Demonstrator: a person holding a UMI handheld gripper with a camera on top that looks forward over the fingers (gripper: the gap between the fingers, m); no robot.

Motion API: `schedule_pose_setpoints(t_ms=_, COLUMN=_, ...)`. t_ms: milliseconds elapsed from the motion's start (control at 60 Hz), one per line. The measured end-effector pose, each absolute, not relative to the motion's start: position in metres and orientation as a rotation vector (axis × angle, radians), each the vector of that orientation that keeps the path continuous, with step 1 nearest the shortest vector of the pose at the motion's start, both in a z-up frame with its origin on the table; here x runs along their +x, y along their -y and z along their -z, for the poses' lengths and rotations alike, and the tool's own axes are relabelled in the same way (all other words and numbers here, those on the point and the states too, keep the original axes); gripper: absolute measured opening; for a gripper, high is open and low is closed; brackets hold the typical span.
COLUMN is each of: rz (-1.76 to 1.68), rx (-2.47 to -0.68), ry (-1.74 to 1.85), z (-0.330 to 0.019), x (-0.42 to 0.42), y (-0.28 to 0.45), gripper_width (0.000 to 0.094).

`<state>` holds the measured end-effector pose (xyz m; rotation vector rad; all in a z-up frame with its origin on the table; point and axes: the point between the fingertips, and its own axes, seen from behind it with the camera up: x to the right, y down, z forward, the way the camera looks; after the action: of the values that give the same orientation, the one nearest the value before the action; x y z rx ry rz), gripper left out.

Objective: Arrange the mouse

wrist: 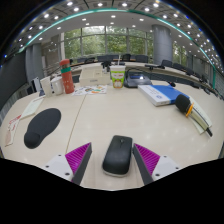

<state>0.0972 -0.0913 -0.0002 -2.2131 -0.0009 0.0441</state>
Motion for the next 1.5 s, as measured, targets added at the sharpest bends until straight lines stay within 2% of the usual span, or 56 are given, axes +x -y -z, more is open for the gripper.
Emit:
schedule_pose_setpoints(t_ms=117, rz=-0.025, rx=-2.229, ry=0.0, z=0.007, x=0.096, y=0.082, gripper_width=0.0822)
schedule_pose_setpoints(t_ms=183, rz=-0.012, rx=-2.233, ry=0.011, z=0.009, x=0.098, y=0.079, gripper_width=0.0759)
schedule_pose_setpoints(t_ms=233, rz=0.005, rx=-2.239, ry=0.016, z=0.013, x=0.102, y=0.077, gripper_width=0.0698)
schedule_pose_setpoints(t_ms=317, rz=0.023, rx=-2.228, ry=0.012, z=0.013, x=0.108, y=0.073, gripper_width=0.049)
schedule_pose_setpoints(t_ms=567, rz=0.024, rx=-2.278, ry=-0.021, z=0.009, x=0.106, y=0.073, gripper_width=0.0351)
schedule_pose_setpoints(t_ms=667, rz=0.04, rx=-2.237, ry=-0.021, z=-0.027, x=0.09, y=0.063, gripper_width=0.0323)
schedule_pose_setpoints(t_ms=783, rz=-0.025, rx=-2.12, ry=-0.022, z=-0.101, x=0.034, y=0.041, gripper_width=0.032)
schedule_pose_setpoints(t_ms=850, rz=-0.061, rx=-2.076, ry=-0.006, z=-0.13, x=-0.003, y=0.026, gripper_width=0.0319)
schedule_pose_setpoints(t_ms=950, rz=-0.149, rx=-2.068, ry=0.004, z=-0.146, x=-0.069, y=0.004, gripper_width=0.0319)
schedule_pose_setpoints(t_ms=1067, rz=-0.203, rx=-2.106, ry=0.061, z=-0.124, x=-0.142, y=-0.012, gripper_width=0.0318)
schedule_pose_setpoints(t_ms=1183, rz=-0.217, rx=-2.162, ry=0.129, z=-0.077, x=-0.195, y=-0.022, gripper_width=0.032)
schedule_pose_setpoints(t_ms=1333, rz=-0.186, rx=-2.22, ry=0.203, z=-0.022, x=-0.224, y=-0.031, gripper_width=0.0325)
schedule_pose_setpoints(t_ms=1417, rz=-0.166, rx=-2.254, ry=0.201, z=-0.002, x=-0.223, y=-0.033, gripper_width=0.036)
schedule_pose_setpoints(t_ms=1500, rz=-0.16, rx=-2.272, ry=0.189, z=0.008, x=-0.223, y=-0.032, gripper_width=0.0435)
